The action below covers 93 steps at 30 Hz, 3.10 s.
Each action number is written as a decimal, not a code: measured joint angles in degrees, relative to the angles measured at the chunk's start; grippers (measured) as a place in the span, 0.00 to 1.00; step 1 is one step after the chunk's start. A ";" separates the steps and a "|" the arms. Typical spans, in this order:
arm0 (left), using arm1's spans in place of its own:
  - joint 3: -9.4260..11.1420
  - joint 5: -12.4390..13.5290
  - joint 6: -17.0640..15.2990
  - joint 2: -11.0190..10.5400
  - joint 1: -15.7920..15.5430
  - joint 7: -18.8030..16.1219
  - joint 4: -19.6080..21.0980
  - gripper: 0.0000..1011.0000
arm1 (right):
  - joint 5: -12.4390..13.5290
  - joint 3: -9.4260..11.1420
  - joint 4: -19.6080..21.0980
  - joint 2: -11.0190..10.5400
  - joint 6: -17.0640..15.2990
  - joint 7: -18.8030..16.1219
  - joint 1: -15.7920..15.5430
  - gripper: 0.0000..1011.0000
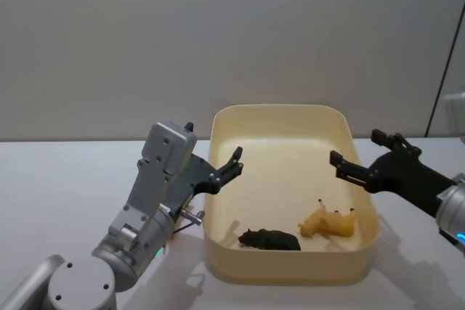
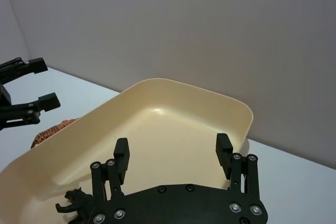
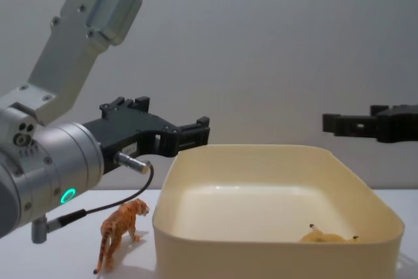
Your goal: Pick up the toy alternately with two hands and place it into the central storage box.
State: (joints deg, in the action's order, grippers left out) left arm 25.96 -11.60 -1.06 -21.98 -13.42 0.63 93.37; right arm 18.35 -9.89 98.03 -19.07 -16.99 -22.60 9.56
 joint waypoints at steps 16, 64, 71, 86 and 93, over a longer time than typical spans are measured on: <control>-1.56 -5.99 -7.73 -4.06 4.88 -4.71 7.29 0.99 | 1.44 1.28 2.62 -2.15 0.35 2.11 -2.91 0.99; -5.70 -13.86 -22.36 -7.53 3.84 4.97 1.82 0.99 | 1.91 1.70 3.50 -2.88 0.45 2.84 -3.91 0.99; -6.00 -13.10 -22.76 -7.03 2.54 5.73 -0.02 0.99 | 1.91 1.70 3.50 -2.88 0.45 2.83 -3.91 0.99; -6.18 -11.68 -23.70 -5.45 -0.42 9.51 -4.21 0.99 | 1.91 1.70 3.50 -2.88 0.45 2.82 -3.91 0.99; -5.96 -10.72 -24.15 -4.31 -2.23 11.02 -6.59 0.99 | 1.90 1.70 3.50 -2.88 0.45 2.82 -3.91 0.99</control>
State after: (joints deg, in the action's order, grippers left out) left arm 20.00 -22.32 -25.21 -26.29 -15.65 11.65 86.79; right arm 20.26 -8.19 101.52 -21.95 -16.54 -19.78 5.66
